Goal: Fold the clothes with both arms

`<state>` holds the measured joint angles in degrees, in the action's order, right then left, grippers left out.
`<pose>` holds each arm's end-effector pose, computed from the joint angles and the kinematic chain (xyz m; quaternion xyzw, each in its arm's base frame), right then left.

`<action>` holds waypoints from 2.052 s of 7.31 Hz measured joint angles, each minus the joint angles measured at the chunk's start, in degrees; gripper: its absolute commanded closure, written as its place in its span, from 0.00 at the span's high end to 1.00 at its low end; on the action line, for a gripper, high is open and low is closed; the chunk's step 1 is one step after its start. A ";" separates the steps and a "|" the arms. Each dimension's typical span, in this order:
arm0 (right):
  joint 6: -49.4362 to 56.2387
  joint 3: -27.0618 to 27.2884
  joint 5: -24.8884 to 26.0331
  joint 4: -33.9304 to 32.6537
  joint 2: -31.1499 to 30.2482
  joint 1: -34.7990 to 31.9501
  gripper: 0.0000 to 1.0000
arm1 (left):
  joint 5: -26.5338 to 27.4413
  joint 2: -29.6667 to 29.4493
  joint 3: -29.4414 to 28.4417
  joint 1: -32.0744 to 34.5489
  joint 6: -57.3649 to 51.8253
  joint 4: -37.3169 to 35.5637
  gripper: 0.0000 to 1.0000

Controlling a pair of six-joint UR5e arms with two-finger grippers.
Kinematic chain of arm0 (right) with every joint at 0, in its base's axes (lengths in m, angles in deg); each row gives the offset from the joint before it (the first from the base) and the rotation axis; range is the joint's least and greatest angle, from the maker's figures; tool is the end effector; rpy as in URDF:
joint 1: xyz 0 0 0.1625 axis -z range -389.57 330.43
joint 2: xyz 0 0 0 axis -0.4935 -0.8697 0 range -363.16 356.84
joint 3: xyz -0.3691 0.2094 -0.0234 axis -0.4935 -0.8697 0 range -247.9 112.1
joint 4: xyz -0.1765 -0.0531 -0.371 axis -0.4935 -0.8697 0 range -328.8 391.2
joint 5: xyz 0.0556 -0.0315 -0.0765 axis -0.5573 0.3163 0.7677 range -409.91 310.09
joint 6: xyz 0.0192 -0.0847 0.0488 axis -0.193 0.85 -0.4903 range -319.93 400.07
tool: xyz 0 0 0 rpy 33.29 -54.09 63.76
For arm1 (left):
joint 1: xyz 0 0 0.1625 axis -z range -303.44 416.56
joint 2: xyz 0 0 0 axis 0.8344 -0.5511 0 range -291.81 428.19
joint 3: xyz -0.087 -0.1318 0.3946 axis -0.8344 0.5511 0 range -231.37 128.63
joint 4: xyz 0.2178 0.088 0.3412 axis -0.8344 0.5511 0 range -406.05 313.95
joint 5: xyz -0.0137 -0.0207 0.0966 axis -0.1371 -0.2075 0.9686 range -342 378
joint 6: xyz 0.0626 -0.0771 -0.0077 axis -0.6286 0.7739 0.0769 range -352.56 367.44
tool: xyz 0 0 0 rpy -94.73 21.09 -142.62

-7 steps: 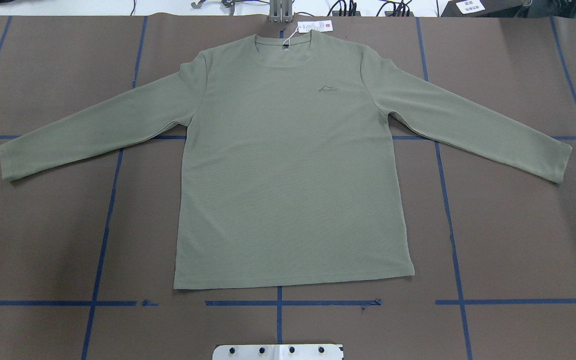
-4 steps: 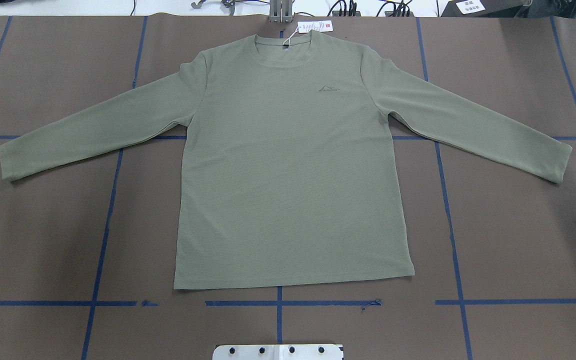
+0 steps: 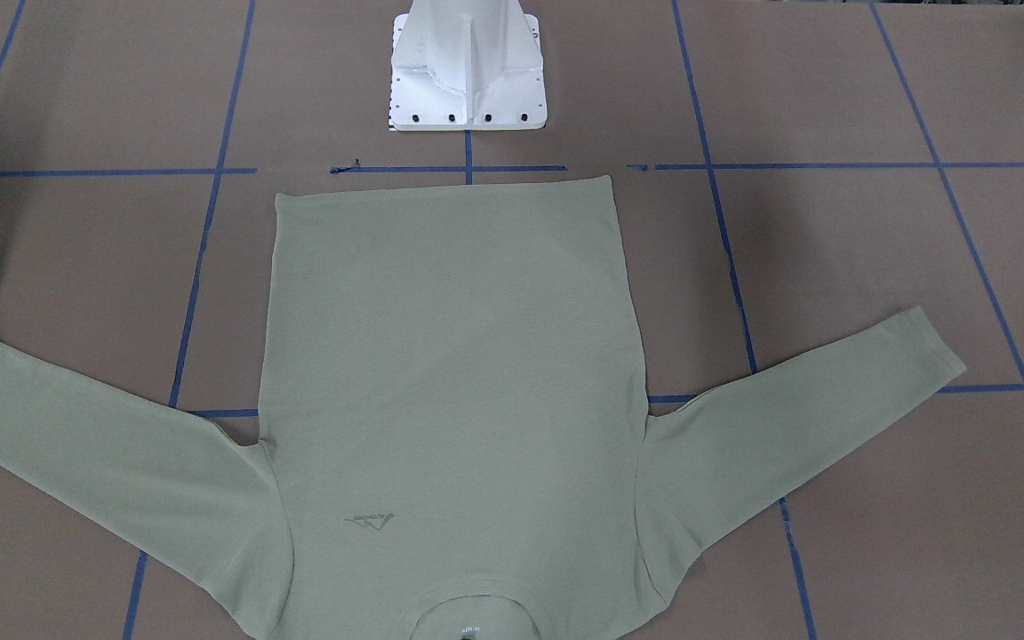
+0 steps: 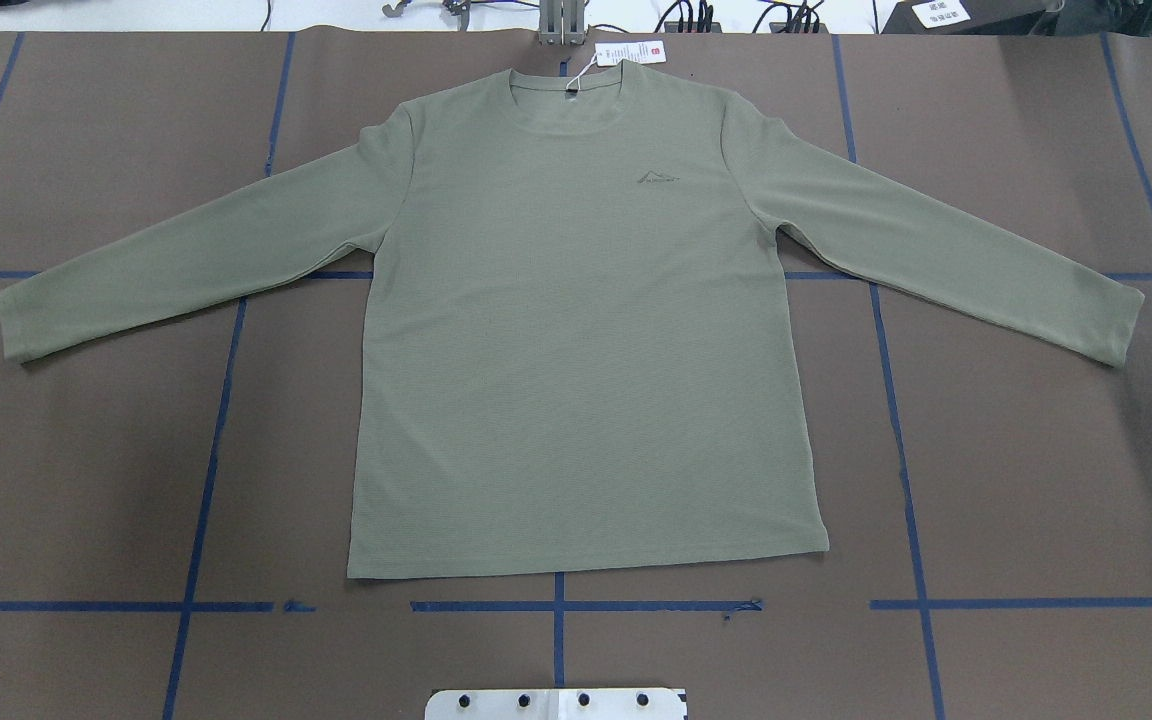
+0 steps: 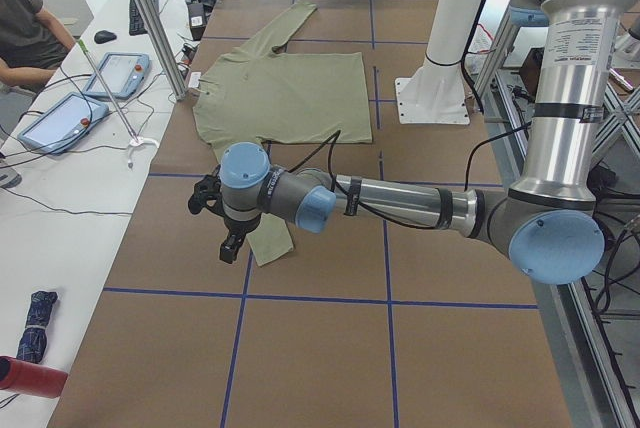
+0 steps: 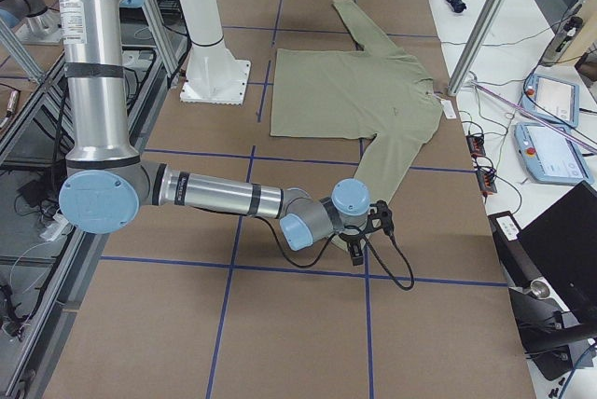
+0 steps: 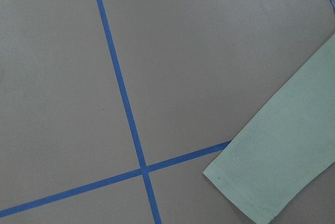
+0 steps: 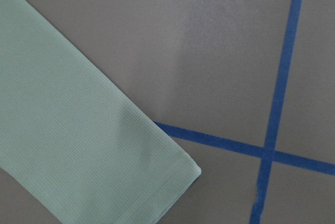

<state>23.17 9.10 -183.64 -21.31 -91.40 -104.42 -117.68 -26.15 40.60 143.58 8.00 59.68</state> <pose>-0.0735 -0.5178 0.6842 0.1024 -0.4068 -0.0707 0.9050 -0.0338 -0.5430 0.5704 0.1642 0.3863 0.0932 0.9029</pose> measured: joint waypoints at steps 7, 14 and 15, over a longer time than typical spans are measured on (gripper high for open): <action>-4.83 -2.41 5.05 0.68 1.70 7.11 1.00 | -0.10 0.48 0.07 -0.02 -0.22 0.51 1.00; -4.35 -4.62 4.44 0.30 2.77 7.88 0.02 | -0.10 0.54 0.39 -0.01 -0.29 0.53 1.00; -4.31 -4.44 4.10 0.25 2.83 7.88 0.00 | -0.10 0.55 0.36 -0.01 -0.35 0.53 1.00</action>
<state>18.86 4.66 -179.55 -21.06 -88.57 -96.55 -117.79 -25.59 40.96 143.57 7.66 60.21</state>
